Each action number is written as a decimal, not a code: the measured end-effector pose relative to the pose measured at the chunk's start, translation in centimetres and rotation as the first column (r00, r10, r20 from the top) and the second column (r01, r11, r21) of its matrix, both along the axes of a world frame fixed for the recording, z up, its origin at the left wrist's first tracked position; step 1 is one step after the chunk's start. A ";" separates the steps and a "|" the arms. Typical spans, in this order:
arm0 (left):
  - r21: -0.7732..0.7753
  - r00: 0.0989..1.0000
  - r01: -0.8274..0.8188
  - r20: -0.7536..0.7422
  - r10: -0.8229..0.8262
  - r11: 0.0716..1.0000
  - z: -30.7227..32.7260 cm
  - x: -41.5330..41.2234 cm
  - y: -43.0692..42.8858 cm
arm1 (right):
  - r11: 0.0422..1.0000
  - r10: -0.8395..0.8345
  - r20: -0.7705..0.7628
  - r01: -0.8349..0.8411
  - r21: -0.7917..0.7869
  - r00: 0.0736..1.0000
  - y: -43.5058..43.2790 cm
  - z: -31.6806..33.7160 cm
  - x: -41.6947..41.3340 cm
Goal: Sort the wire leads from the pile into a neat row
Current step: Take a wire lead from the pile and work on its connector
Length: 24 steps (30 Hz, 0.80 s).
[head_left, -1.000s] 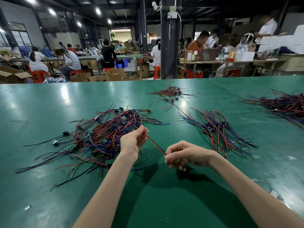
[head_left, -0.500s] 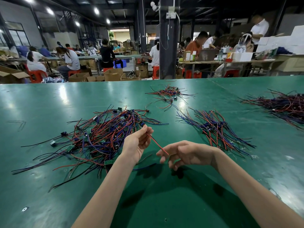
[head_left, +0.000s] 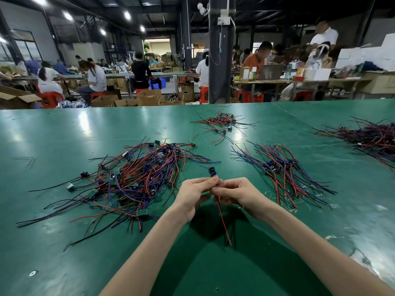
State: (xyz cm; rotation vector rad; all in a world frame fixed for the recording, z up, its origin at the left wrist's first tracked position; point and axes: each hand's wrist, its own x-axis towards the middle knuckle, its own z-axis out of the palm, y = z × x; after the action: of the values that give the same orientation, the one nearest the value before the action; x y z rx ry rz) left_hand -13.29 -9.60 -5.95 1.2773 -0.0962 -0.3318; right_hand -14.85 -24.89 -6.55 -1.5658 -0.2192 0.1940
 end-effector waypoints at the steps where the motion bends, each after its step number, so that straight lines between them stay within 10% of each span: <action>1: 0.008 1.000 -0.013 0.011 0.013 1.000 -0.1 0.1 0.0 | 1.000 -0.001 0.016 0.001 -0.006 1.000 0.1 0.1 0.0; 24: -0.084 0.924 -0.382 -0.023 0.381 0.920 0.3 2.8 3.3 | 0.953 0.263 0.003 -0.259 -0.159 0.965 -0.1 0.5 -0.8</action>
State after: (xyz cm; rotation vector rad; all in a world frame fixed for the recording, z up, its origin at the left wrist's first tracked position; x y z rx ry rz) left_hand -10.49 -6.34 -5.69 1.1781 0.1435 0.0054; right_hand -15.61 -25.02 -6.03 -1.6939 -0.4400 0.4085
